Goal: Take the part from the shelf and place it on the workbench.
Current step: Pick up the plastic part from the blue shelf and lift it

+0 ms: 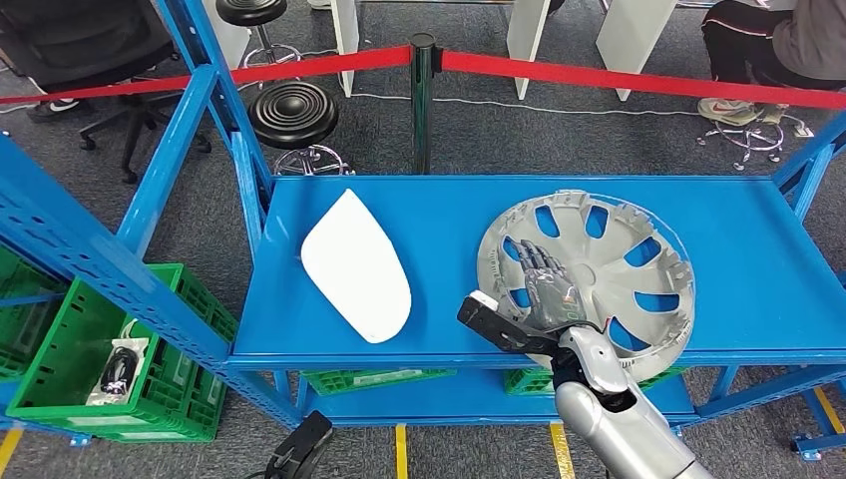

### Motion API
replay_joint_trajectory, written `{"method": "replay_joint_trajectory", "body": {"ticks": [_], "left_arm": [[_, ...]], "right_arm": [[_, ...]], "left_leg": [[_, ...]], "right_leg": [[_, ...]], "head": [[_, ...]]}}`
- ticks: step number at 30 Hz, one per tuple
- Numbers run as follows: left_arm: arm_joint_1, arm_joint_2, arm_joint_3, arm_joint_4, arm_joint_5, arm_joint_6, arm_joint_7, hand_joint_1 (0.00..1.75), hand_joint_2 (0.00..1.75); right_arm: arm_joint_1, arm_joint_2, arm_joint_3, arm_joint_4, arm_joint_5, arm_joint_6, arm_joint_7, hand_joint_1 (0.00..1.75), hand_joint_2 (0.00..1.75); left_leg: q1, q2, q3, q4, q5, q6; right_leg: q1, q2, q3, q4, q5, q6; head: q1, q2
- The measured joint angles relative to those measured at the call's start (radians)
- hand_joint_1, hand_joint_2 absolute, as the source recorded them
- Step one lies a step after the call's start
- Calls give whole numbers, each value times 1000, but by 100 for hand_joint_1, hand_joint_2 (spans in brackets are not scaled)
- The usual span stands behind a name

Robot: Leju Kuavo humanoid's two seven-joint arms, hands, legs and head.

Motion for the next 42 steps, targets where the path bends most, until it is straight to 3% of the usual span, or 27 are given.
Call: {"method": "replay_joint_trajectory", "body": {"ticks": [4,8,11,20,26,38,42], "left_arm": [[0,-1,0,1,0,0,-2,0,0],[-8,-20,0,3,-4,1,-19,0,0],[-15,-44,0,8,-8,2,-27,0,0],[-20,-74,1,25,-14,-7,-43,0,0],[-32,-88,1,36,-27,-15,-42,0,0],[-38,-105,2,57,-29,-20,-48,0,0],[-37,-113,2,66,-29,-21,-55,0,0]], "right_arm": [[-1,-2,-1,1,-11,17,17,0,175],[-28,-41,-11,20,-149,194,203,0,175],[-62,-86,-20,53,-190,235,239,0,175],[-87,-139,-29,74,-232,262,301,0,175],[-102,-144,-29,93,-319,241,345,0,175],[-109,-151,-29,113,-339,224,356,0,175],[-106,-168,-29,112,-342,209,360,175,175]], "left_leg": [[0,0,0,0,0,0],[-1,-9,3,0,0,0],[-1,-16,9,0,0,0],[-1,-17,15,-1,1,2],[-1,-15,15,-1,1,2],[-1,-12,16,-1,1,3],[-1,-13,16,-1,2,3]], "right_leg": [[0,0,0,0,0,0],[0,-2,3,-2,0,0],[0,-7,12,-4,-2,1],[-1,-8,21,-8,-1,4],[-1,-8,21,-8,0,5],[-1,-7,22,-9,0,5],[-1,-7,22,-9,0,5]], "head": [[0,0],[0,0],[0,0],[0,0],[0,0],[0,0],[0,0]]}}
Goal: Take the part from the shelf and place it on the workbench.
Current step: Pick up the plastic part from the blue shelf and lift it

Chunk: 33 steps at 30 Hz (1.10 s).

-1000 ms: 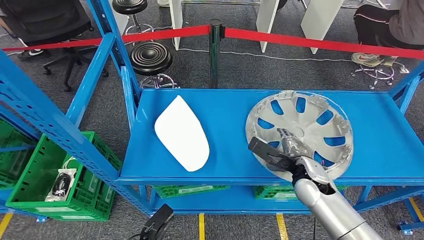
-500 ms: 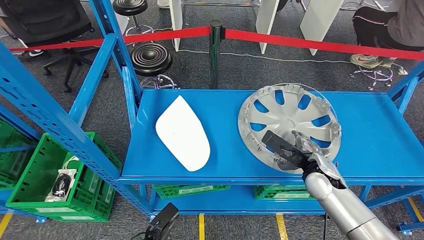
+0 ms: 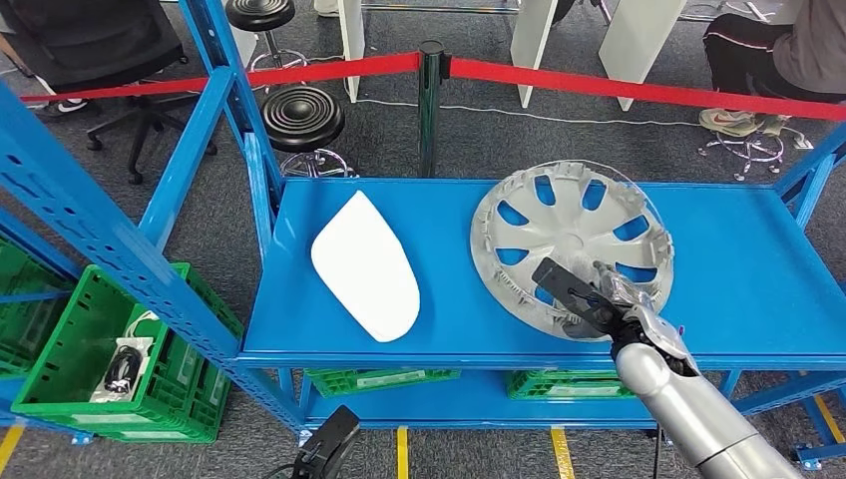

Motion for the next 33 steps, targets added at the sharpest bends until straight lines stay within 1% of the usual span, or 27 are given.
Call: {"method": "replay_joint_trajectory", "body": {"ticks": [6,14,33], "left_arm": [[0,-15,1,13,2,1,-15,0,0],[-1,-29,1,26,4,3,-18,0,0],[-1,-41,2,43,14,5,-27,0,0]], "right_arm": [[16,-38,0,-15,-2,-46,-9,175,175],[27,-83,-1,-33,-8,-54,-9,175,175],[41,-108,-2,-55,-22,-64,-7,175,175]], "left_leg": [[0,-2,-1,0,0,0],[0,-1,-1,0,0,0],[0,5,-1,0,-1,1]], "right_leg": [[0,-2,0,-1,0,0],[0,-2,1,-2,0,0],[0,0,0,-2,-1,1]], "head": [[0,0],[0,0],[0,0]]}}
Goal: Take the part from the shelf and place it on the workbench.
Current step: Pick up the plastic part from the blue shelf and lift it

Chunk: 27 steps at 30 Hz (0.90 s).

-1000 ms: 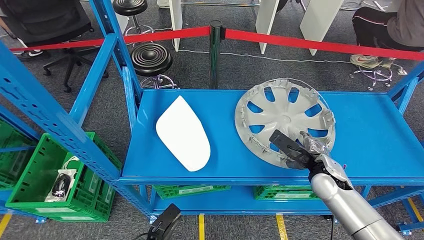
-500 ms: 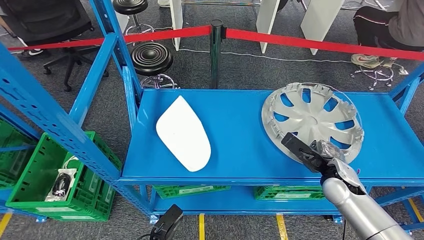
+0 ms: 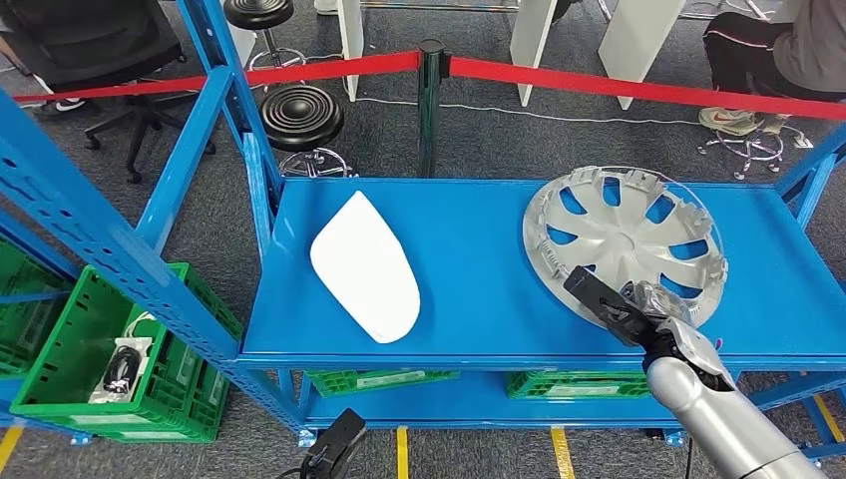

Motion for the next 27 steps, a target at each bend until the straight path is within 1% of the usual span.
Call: {"method": "replay_joint_trajectory", "body": {"ticks": [3,5,7,11,12,13,14,15,16,17,18,19,20,21,22,23,27], "left_arm": [[2,-9,4,0,31,-6,-27,0,0],[9,-23,7,2,68,-8,-63,0,0],[23,-46,7,8,110,-11,-111,0,0],[60,-110,8,42,187,-17,-186,0,0],[65,-123,8,54,201,-5,-217,0,0],[66,-132,8,66,215,18,-265,0,0],[64,-136,9,76,227,49,-323,0,0],[60,-138,10,83,239,83,-384,0,0],[54,-139,11,88,248,112,-432,0,0],[45,-141,11,91,253,135,-462,0,0],[34,-143,12,93,255,152,-479,0,0],[23,-145,12,94,256,164,-486,0,0],[14,-146,12,94,256,171,-488,0,0],[9,-147,12,95,257,175,-489,0,0],[7,-148,12,96,257,177,-492,0,0],[6,-148,12,97,257,178,-496,0,0],[-7,-150,14,91,253,185,-520,0,0]], "right_arm": [[25,-21,-9,-22,-31,-34,12,175,175],[64,-53,-26,-56,-68,-69,22,175,175],[125,-96,-55,-105,-118,-121,25,175,175],[288,-201,-142,-225,-227,-243,18,175,175],[331,-222,-167,-256,-269,-281,-5,175,175],[373,-233,-195,-292,-318,-330,-50,175,175],[404,-228,-222,-340,-365,-395,-127,175,175],[422,-201,-246,-404,-395,-465,-228,175,175],[428,-161,-263,-486,-390,-528,-338,175,175],[426,-114,-269,-581,-342,-575,-446,175,175],[423,-69,-267,-678,-244,-602,-540,175,175],[422,-36,-262,-768,-123,-618,-602,175,175],[424,-13,-258,-841,-9,-629,-639,175,175],[429,3,-258,-898,76,-638,-660,175,175],[438,15,-261,-941,104,-645,-673,175,175],[450,27,-266,-977,81,-649,-698,175,175],[487,74,-275,-1092,-143,-653,-844,175,175]], "left_leg": [[0,-3,0,0,0,0],[0,-9,0,0,-1,1],[0,-16,1,0,-1,2],[1,-30,7,0,-5,7],[3,-32,6,0,-6,9],[5,-31,4,-1,-6,9],[6,-26,2,-1,-7,9],[7,-17,0,-2,-7,9],[6,-4,-1,-2,-8,9],[3,9,-1,-2,-10,9],[1,18,0,-2,-11,10],[-2,21,1,-2,-11,11],[-3,20,3,-3,-11,11],[-2,18,4,-4,-10,11],[-2,16,5,-4,-10,11],[-2,15,5,-5,-10,11],[-2,13,5,-5,-10,10]], "right_leg": [[0,-1,0,0,0,1],[0,-4,1,-2,-2,2],[0,-9,4,-3,-4,5],[2,-21,15,-8,-11,8],[3,-24,19,-9,-12,8],[3,-28,24,-9,-12,8],[4,-29,26,-9,-11,8],[3,-26,24,-8,-10,8],[3,-17,19,-6,-9,8],[1,-7,13,-5,-7,8],[0,1,7,-3,-6,9],[-2,5,4,-2,-6,10],[-2,5,3,-2,-6,10],[-2,4,3,-2,-7,10],[-2,3,3,-1,-7,9],[-2,3,3,-1,-7,9],[-2,5,3,0,-8,7]], "head": [[0,0],[0,0],[0,0],[0,0],[0,0],[2,0],[7,0],[13,0],[18,0],[21,0],[20,0],[18,0],[16,0],[15,0],[15,0],[15,0],[14,0]]}}
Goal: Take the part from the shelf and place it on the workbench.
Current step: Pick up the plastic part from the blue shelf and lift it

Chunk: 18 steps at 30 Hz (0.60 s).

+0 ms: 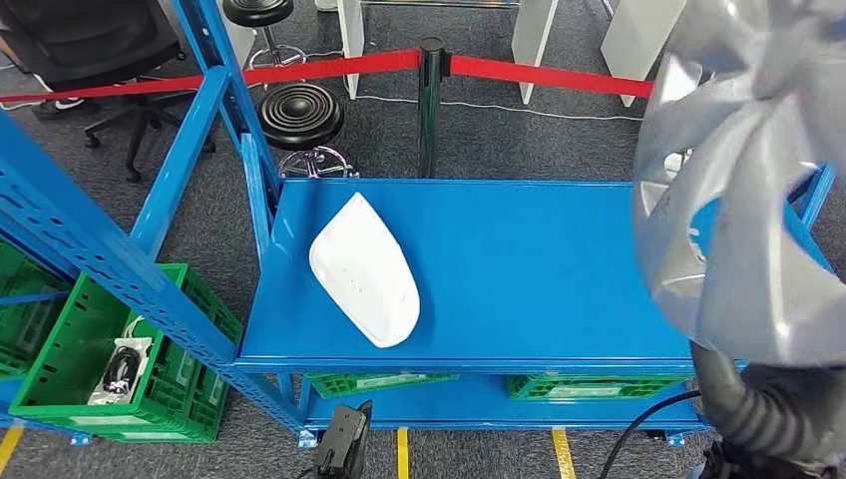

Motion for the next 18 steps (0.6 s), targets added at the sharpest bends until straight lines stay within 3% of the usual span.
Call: {"method": "replay_joint_trajectory", "body": {"ticks": [1,5,18], "left_arm": [[-5,0,0,-5,-1,-1,-4,0,0],[-19,5,4,-31,-5,-9,-8,0,175],[-13,29,26,-89,-23,-33,-18,0,175]], "right_arm": [[4,11,1,-19,-29,0,-25,175,175],[8,50,7,-62,-105,-2,-104,175,175],[0,113,95,-68,-171,8,-145,175,175]], "left_leg": [[0,0,0,0,0,0],[0,-1,0,0,0,0],[-1,1,-1,-2,0,-1]], "right_leg": [[0,0,0,0,0,0],[0,0,0,0,0,0],[-1,0,-2,1,-1,-2]], "head": [[0,0],[0,0],[0,0]]}}
